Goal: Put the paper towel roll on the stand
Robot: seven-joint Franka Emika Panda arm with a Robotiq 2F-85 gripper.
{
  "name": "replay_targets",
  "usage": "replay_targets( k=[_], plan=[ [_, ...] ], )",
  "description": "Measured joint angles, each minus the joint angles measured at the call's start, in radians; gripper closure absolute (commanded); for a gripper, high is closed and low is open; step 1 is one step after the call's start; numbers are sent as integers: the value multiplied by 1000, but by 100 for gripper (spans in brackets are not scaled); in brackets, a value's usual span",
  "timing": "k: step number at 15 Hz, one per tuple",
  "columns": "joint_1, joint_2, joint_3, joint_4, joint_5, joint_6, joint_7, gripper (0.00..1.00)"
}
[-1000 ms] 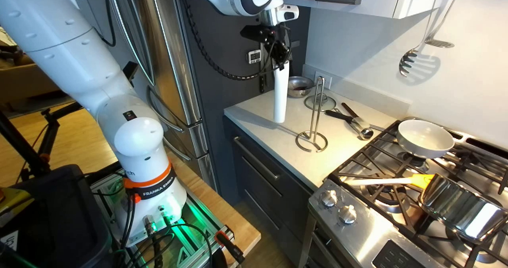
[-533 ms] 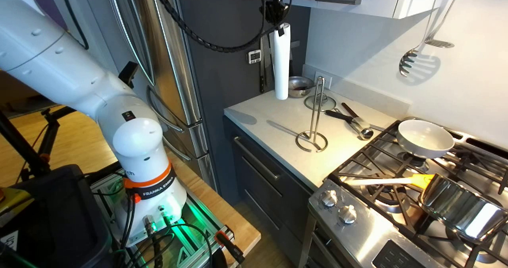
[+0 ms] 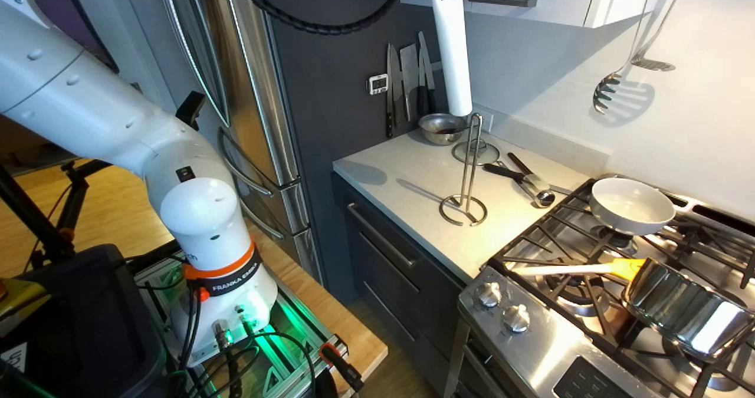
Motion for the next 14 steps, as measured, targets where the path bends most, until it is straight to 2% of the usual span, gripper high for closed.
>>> replay_targets(
  k=[6,14],
  plan=[
    [-23,10,-6,36,-29,0,4,99],
    [-26,82,-27,73,-28,1,4,99]
  ],
)
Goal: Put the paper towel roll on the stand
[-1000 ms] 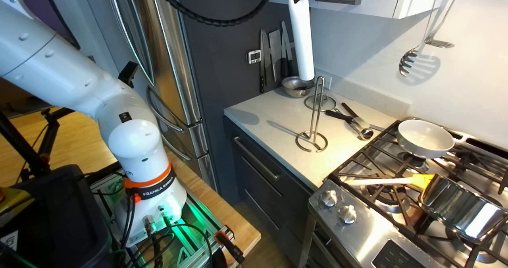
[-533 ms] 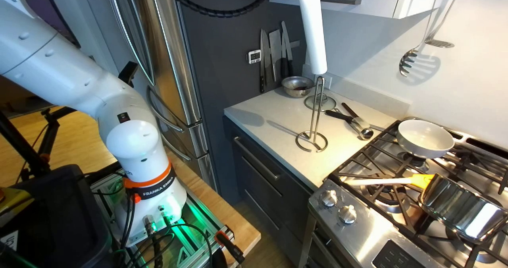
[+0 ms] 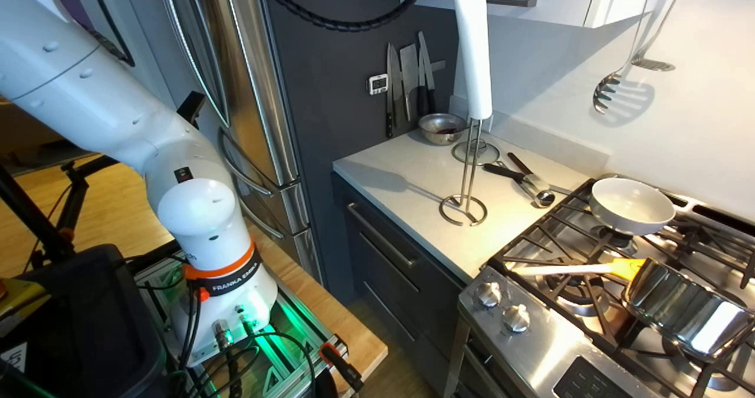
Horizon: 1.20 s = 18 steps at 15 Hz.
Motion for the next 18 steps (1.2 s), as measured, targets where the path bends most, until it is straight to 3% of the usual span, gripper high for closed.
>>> replay_targets(
  k=[18],
  plan=[
    [4,83,-47,57,78,0,-27,99]
  ],
)
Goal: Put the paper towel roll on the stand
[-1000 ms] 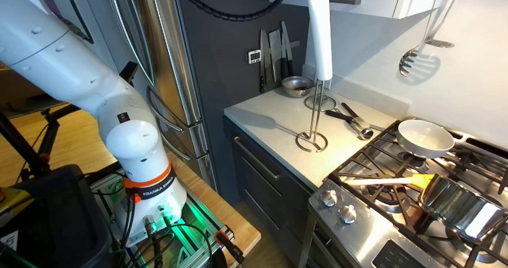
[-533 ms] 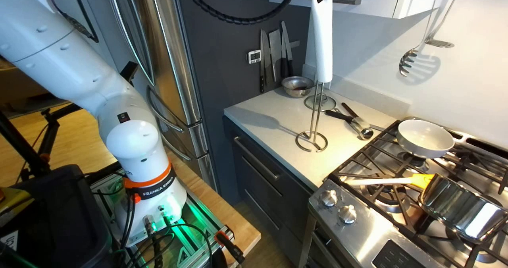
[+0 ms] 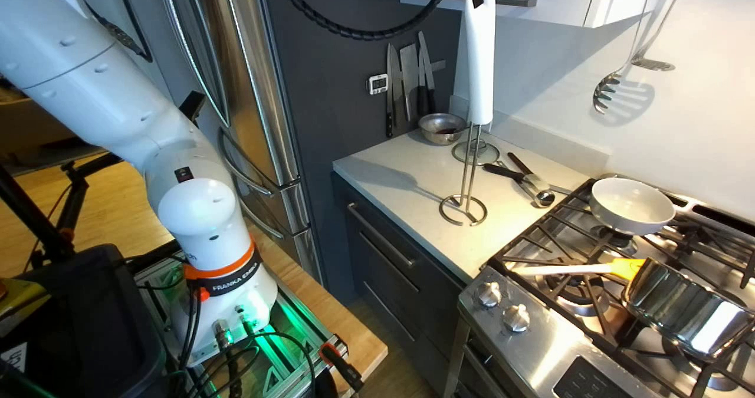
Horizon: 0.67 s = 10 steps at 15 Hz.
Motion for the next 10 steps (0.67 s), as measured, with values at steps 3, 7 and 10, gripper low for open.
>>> replay_targets(
  k=[3,7,10],
  plan=[
    [0,20,-8,0,17,0,-11,99],
    [0,44,-17,0,33,0,-19,65],
    [0,57,-20,0,42,0,-20,52]
  ],
)
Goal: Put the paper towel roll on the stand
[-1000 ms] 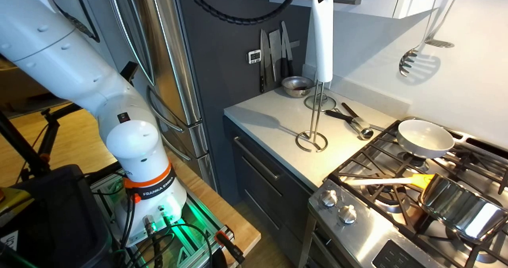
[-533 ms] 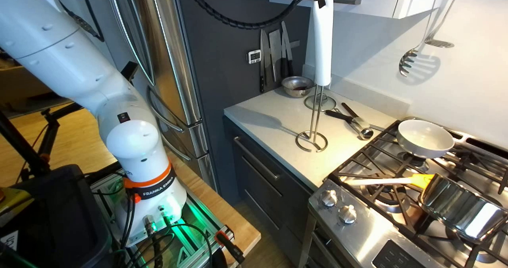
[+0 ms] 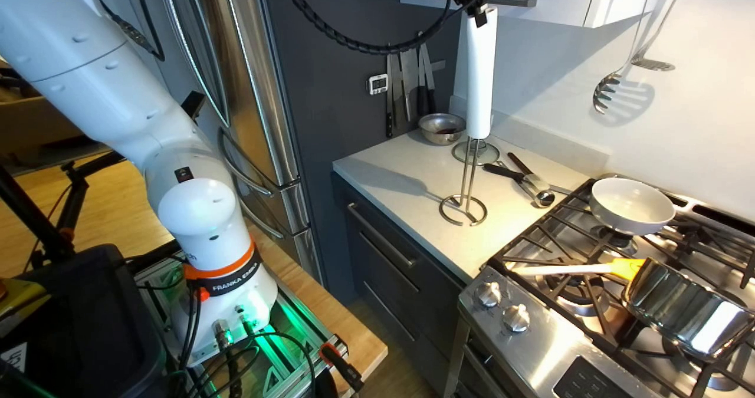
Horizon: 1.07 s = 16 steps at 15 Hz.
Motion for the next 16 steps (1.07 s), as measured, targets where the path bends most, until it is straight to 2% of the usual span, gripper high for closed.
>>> replay_targets(
  k=[4,7,16],
  plan=[
    [1,2,0,4,3,0,-1,21],
    [2,0,-1,11,4,0,-1,1],
    [2,-10,-13,13,19,0,-1,0]
  ],
)
